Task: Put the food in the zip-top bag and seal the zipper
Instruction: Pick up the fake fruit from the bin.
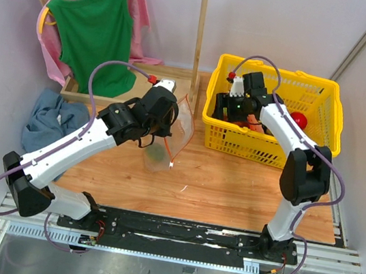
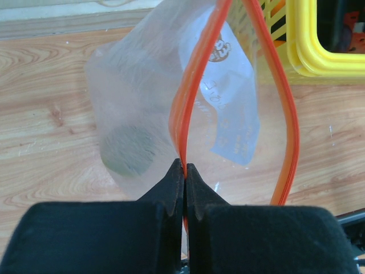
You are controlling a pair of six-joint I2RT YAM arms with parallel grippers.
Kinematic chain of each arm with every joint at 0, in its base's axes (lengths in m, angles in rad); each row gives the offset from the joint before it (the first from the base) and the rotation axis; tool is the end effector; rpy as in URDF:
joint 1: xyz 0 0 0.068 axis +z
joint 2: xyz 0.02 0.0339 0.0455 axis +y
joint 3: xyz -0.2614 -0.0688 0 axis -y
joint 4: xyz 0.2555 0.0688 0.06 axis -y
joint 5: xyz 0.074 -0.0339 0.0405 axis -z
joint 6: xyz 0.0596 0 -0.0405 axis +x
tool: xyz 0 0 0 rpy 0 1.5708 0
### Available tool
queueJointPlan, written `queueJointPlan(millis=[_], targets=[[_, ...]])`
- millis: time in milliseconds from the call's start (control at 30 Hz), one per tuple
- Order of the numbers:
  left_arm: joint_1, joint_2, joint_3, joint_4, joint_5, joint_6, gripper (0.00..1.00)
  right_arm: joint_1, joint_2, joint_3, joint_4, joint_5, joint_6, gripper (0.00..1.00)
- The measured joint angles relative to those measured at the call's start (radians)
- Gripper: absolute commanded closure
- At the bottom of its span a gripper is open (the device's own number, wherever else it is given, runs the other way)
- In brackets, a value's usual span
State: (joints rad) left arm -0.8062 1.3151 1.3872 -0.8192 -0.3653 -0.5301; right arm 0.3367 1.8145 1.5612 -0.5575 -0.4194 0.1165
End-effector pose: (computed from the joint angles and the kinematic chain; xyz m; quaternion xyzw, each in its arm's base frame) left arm 0.2227 -0.2014 0.3565 0.0520 0.9026 -0.1132 0.4121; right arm 0.4016 0.1663 0.2681 -0.1766 0.8943 0.2699 0.3101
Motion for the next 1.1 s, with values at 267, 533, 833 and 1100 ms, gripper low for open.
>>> queueJointPlan(millis=[267, 533, 833, 1100], targets=[[0.0, 0.0, 0.0, 0.011, 0.018, 0.0, 1.0, -0.006, 0.077, 0.0, -0.001, -0.046, 0.03, 0.29], [0.0, 0.0, 0.0, 0.012, 0.027, -0.001, 1.0, -0.017, 0.046, -0.015, 0.011, -0.05, 0.04, 0.56], [0.0, -0.001, -0.004, 0.024, 0.034, -0.001, 1.0, -0.018, -0.181, -0.075, 0.026, 0.006, 0.027, 0.7], [0.0, -0.004, -0.007, 0.029, 0.029, -0.01, 1.0, -0.018, -0.332, -0.104, 0.035, 0.115, 0.034, 0.78]])
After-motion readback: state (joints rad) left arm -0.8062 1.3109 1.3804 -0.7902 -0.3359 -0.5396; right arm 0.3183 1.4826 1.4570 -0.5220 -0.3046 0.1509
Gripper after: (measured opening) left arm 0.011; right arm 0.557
